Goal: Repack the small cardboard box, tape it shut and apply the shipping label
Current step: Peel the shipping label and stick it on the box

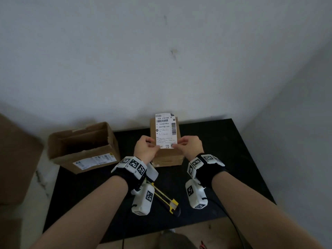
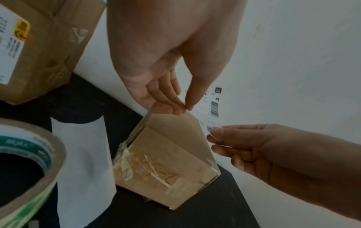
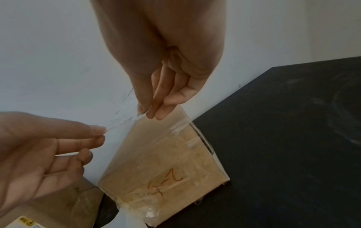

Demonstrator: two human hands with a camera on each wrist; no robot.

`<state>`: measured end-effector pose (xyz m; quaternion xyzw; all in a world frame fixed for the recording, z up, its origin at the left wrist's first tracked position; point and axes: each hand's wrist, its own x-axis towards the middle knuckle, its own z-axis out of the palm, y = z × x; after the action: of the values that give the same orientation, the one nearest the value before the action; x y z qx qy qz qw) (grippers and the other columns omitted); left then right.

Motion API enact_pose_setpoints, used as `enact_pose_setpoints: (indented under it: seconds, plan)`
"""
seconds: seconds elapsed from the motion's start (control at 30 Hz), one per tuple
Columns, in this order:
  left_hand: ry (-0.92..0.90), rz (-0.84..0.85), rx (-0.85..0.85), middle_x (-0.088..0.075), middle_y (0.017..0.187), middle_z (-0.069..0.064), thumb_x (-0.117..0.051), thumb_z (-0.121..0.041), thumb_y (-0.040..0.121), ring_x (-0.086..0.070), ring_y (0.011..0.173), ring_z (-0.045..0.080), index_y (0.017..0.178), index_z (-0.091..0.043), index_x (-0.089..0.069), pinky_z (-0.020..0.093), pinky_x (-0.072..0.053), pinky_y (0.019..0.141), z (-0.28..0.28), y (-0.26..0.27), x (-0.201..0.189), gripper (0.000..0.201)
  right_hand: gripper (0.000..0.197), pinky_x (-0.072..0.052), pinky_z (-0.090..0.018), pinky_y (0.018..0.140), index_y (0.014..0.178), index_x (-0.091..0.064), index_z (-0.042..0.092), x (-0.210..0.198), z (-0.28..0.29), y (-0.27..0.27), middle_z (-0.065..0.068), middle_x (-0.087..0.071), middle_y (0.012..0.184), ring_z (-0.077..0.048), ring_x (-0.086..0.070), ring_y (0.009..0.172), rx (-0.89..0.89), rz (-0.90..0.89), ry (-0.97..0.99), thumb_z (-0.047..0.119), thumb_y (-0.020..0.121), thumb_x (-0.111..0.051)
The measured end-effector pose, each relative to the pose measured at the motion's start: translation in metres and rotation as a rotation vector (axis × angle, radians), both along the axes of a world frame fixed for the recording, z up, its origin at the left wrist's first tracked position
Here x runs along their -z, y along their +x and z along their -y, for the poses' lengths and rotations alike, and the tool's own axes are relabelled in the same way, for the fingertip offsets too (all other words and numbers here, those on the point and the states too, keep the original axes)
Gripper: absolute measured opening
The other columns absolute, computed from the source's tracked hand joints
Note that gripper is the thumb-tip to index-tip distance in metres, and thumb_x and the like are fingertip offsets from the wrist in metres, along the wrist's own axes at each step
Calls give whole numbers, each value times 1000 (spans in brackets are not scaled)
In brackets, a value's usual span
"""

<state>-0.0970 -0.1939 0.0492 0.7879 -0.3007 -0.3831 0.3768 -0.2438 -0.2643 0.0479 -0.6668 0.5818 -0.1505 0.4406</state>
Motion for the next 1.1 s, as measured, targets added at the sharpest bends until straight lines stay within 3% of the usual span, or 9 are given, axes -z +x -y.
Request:
enact_pose_setpoints:
  seconds: [0.13,0.33,0.47,0.57,0.67,0.77,0.87,0.97,1.1]
  plan:
    - [31,52,-32,-61,84,2,-74,-13,77,-64,83,21,96,-17,-48,41,-55,79,5,-3,8,33,11,-54,-30,80,88,-69,15,6,5,3,2,-67,88,-13,-64,86,33,2,10,23,80,-73]
    - [77,79,-68,-60,80,-2,-75,-15,76,-65,82,20,99,-17,-46,42,-56,80,9,-5,16,37,21,-54,-29,79,91,-62,16,14,10,8,3,-65,90,-13,-63,86,36,-84,21,24,77,-75]
    - [76,95,-57,-58,75,-5,-75,-14,77,-63,80,17,102,-14,-46,35,-55,78,8,-5,22,38,29,-54,-31,77,85,-51,21,17,10,11,6,-59,83,-12,-61,82,43,-132,8,22,74,-77]
    - [80,130,-33,-54,71,-8,-75,-14,77,-58,75,12,102,-14,-46,27,-49,71,8,-4,23,38,28,-52,-26,72,88,-50,20,16,9,11,5,-58,84,-10,-59,81,8,-177,-12,21,77,-75]
    - [89,152,-18,-54,71,-8,-75,-15,77,-56,74,10,101,-14,-45,25,-45,69,8,-5,23,39,24,-45,-21,64,87,-50,19,14,8,11,4,-58,85,-10,-58,78,-9,-205,-32,20,79,-73]
    - [101,166,-9,-54,70,-8,-75,-14,77,-56,74,10,103,-13,-46,23,-42,67,9,-6,23,39,22,-48,-24,66,84,-50,19,14,7,12,3,-58,87,-13,-59,81,-17,-235,-39,20,79,-71]
    - [113,178,-7,-58,76,-5,-74,-14,77,-55,75,11,106,-12,-46,22,-40,66,10,-7,22,40,23,-51,-26,69,83,-48,20,15,7,15,3,-58,87,-14,-60,82,-13,-250,-35,20,79,-71]
    - [133,194,7,-64,91,5,-74,-14,77,-56,79,13,107,-11,-47,20,-40,63,11,-7,22,41,23,-51,-27,68,84,-49,20,15,7,15,2,-58,87,-14,-59,82,2,-258,-23,21,79,-71]
    - [178,237,22,-59,94,1,-76,-22,76,-56,80,13,104,-14,-47,20,-41,59,7,-2,20,40,25,-54,-30,71,91,-50,17,13,4,10,2,-57,88,-15,-59,81,-10,-268,-53,26,80,-71]
